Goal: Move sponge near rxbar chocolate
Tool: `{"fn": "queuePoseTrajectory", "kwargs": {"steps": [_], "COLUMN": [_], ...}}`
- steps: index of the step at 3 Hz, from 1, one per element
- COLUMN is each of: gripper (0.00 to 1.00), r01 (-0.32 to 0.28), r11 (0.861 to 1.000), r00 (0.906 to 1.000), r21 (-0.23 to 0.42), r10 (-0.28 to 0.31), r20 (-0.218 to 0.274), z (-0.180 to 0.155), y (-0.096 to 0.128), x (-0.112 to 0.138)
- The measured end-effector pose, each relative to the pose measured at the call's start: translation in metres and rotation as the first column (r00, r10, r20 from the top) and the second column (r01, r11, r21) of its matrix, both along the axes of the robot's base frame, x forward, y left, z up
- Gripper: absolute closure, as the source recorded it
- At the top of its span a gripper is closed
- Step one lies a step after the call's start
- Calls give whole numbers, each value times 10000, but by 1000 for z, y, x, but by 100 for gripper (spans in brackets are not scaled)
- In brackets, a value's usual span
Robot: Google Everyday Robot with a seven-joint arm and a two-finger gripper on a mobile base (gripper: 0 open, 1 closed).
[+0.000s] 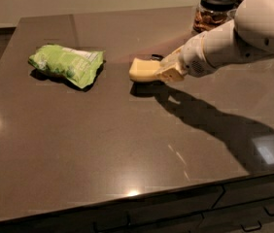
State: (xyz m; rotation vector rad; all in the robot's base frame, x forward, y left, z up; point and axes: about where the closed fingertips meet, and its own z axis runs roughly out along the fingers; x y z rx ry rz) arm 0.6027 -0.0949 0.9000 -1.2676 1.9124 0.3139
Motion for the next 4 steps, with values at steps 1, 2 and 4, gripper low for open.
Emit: {"fn": "queuePoseTrajectory", "kwargs": {"steps": [1,2,4], "gripper": [75,53,6], "r01": [316,1006,1645], "r11": [9993,9948,9864], "r00": [9995,9949,9864], "r21": [-223,-152,13], "r10": [-315,-1005,-1645], "r20": [42,27,35], "z": [-2,-7,-9], "y": [-21,-40,-56], "x": [21,38,46]}}
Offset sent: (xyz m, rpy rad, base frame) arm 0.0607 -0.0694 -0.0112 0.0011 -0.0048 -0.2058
